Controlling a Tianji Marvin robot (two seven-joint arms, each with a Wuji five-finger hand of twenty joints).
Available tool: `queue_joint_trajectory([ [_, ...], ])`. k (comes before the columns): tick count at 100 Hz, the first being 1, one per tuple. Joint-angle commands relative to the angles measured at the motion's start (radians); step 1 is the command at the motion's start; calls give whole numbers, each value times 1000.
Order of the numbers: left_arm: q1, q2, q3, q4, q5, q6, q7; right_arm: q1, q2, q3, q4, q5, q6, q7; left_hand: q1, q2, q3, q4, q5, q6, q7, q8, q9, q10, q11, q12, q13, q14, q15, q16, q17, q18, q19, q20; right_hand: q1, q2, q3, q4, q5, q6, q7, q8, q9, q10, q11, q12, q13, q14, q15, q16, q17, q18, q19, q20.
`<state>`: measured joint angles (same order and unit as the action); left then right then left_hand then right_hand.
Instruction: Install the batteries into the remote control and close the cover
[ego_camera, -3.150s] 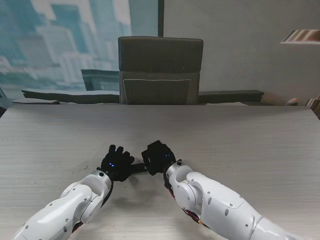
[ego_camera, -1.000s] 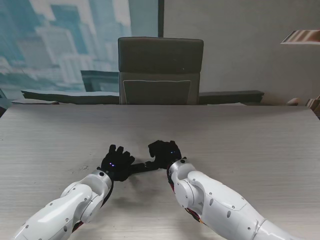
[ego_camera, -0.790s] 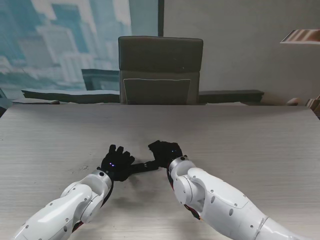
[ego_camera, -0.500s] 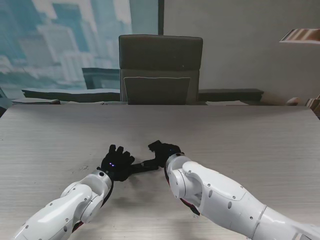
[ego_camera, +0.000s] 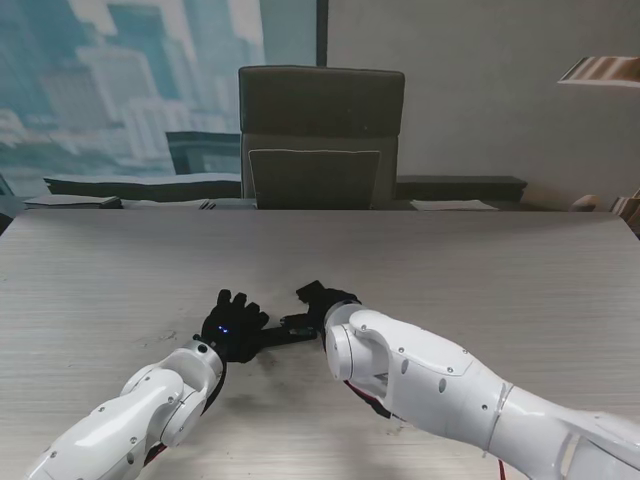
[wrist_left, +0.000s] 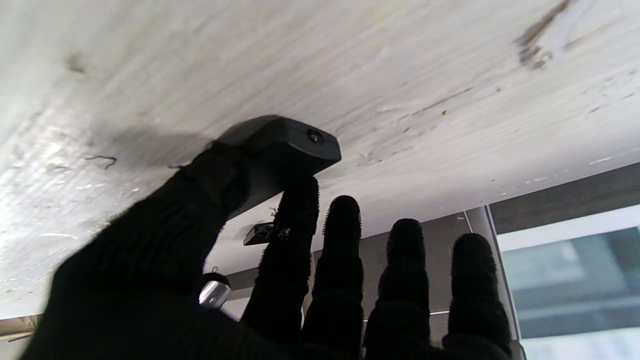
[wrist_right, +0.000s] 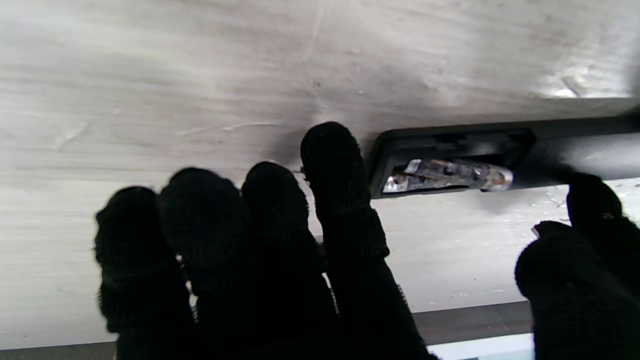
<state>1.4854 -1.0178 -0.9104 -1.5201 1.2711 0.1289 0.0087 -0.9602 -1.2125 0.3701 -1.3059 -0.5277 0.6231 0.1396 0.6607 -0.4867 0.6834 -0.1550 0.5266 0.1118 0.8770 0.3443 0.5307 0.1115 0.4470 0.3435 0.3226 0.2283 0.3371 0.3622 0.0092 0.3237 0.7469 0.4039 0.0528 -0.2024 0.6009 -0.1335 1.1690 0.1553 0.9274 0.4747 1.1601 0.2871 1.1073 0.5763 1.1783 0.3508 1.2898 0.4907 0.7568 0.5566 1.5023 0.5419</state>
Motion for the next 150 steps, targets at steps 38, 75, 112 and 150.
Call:
queue_joint_trajectory([
  [38,18,4,7,26,-3,-3,-30,32,-40,-43,74,59,-11,29,98,24,8,39,95,-203,161,58,-4,-3,13,9,-7,2,10,-7,-6,2,13,-17,31,-35,15,36,46,11,6,29,49,78,21,23,69,7,47,-15,46,50,81,26],
  [75,17,4,6,28,-7,-4,-29,37,-65,-55,125,72,-32,9,97,25,6,39,95,-203,160,58,-6,-2,12,9,-8,4,9,-7,-7,2,13,-17,25,-72,87,34,65,-1,30,37,81,73,33,29,110,-2,72,-27,95,52,111,22],
  [112,16,4,8,26,-5,-2,-32,27,-69,-48,137,71,-46,-8,97,27,5,40,96,-203,159,57,-7,-1,11,8,-9,3,9,-7,-7,2,12,-17,99,-121,204,36,67,-4,37,36,87,67,32,30,112,-7,80,-37,100,50,118,12],
  [150,19,4,4,25,-2,1,-33,18,-56,-37,124,71,-57,-2,97,28,3,40,94,-203,158,58,-7,-2,11,8,-10,3,9,-7,-8,2,12,-18,197,-192,354,27,37,-9,29,37,64,57,35,30,112,-19,74,-43,107,34,122,0],
])
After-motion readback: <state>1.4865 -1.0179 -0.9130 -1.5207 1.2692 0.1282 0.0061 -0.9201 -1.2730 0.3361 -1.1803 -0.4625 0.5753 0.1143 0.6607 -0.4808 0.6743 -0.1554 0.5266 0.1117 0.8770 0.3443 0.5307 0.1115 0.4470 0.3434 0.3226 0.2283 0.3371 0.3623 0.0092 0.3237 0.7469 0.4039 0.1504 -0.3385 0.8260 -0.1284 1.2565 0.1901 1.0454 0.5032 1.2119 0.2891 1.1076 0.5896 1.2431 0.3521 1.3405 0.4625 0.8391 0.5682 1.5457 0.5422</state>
